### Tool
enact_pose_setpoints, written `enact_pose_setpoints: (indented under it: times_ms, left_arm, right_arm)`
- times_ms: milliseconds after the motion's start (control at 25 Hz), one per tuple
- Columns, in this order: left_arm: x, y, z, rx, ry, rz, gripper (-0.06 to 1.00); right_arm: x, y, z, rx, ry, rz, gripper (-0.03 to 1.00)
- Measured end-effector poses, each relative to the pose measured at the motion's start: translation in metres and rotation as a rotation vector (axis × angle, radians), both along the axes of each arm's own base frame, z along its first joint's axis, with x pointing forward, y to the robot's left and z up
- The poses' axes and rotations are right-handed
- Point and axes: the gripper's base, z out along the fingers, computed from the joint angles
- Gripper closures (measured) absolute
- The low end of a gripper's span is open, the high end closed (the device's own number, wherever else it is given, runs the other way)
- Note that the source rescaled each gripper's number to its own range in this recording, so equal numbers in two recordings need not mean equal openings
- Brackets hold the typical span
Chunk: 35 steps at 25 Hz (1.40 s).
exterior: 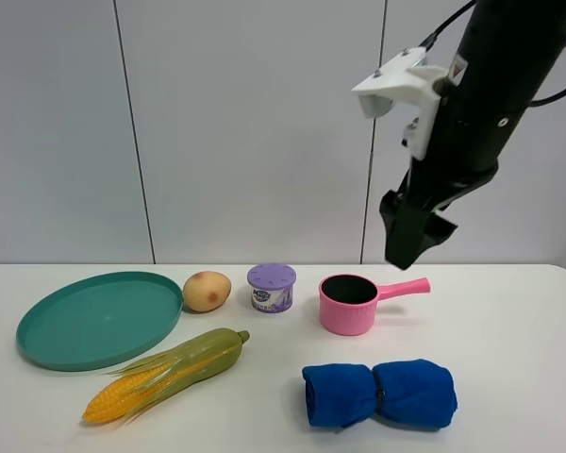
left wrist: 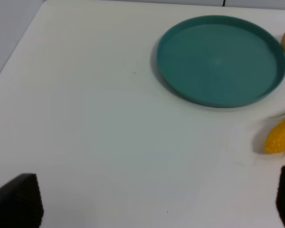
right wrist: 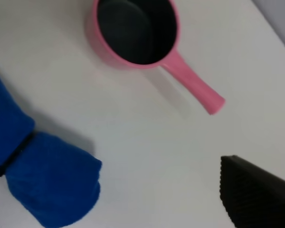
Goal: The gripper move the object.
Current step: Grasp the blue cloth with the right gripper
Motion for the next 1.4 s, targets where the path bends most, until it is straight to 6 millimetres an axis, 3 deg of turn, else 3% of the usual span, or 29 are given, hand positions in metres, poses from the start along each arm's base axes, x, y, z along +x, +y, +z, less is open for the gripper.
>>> enact_pose_setpoints:
  times_ms: [240,560,760,1120,1280,1400]
  left_arm:
    - [0.0,0.0,0.0,0.0,0.0,0.0,-0.06]
    - [0.0,0.0,0.0,0.0,0.0,0.0,-0.06]
    - [0.0,0.0,0.0,0.0,0.0,0.0,-0.06]
    - [0.0,0.0,0.0,0.0,0.0,0.0,-0.06]
    - [0.0,0.0,0.0,0.0,0.0,0.0,-0.06]
    - [0.0,0.0,0.0,0.0,0.0,0.0,-0.06]
  right_arm:
    - [0.002,0.027,-0.044,-0.056,0.124,0.081,0.1]
    - [0.014,0.029,-0.079,-0.206,0.148,0.15,0.1]
    - [0.013,0.034,-0.082,-0.208,0.137,0.168,0.12]
    - [0.007,0.05,-0.081,-0.125,0.12,0.185,0.31]
    - [0.005,0.053,-0.081,-0.101,0.13,0.153,0.27]
    - [0.004,0.053,-0.081,-0.094,0.131,0.132,0.12]
